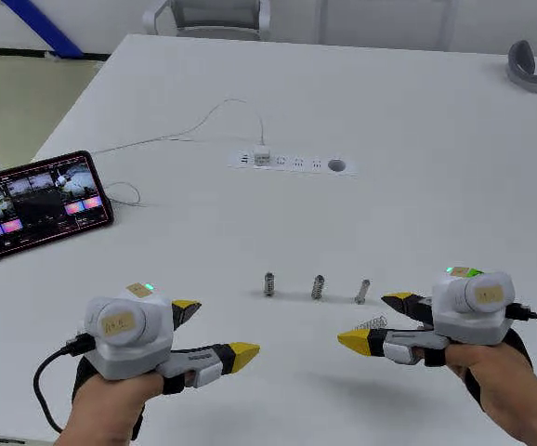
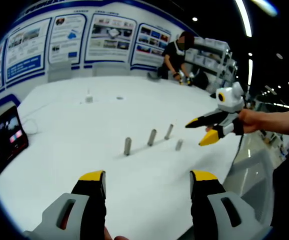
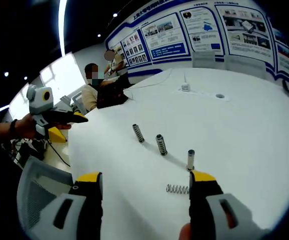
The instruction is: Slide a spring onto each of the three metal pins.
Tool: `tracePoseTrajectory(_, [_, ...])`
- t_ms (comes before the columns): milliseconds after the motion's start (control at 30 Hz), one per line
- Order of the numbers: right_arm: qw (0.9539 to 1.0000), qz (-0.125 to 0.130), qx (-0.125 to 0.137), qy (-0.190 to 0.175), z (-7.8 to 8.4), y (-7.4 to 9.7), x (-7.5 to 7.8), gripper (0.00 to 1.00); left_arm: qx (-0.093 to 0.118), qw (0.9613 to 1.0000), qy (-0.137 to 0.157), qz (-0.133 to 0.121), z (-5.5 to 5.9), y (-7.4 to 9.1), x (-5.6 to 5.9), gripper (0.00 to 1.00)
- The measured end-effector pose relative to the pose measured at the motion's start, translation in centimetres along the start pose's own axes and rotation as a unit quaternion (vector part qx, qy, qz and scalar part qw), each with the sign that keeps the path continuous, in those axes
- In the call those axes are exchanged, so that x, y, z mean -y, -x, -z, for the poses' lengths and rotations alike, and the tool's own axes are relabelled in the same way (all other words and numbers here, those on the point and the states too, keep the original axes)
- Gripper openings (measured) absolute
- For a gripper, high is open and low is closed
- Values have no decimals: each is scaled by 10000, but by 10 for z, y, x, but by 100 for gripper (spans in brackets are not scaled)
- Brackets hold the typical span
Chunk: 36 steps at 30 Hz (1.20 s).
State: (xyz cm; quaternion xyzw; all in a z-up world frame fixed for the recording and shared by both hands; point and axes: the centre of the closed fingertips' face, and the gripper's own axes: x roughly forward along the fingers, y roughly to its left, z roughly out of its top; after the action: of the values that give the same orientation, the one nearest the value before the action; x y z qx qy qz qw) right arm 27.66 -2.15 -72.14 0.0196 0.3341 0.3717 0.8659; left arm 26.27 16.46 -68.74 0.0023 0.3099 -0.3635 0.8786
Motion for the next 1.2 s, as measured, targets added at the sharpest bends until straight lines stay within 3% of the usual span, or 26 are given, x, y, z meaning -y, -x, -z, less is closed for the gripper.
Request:
tracePoseTrajectory(700, [9992,312,153,-181,19,44,10,78,-129,9997,-104,194,-1,-21,16,71])
tracePoseTrajectory(1200, [9987,420,122,-250,33,64,13,82,-269,9980,-300,490,-5,-44,41,73])
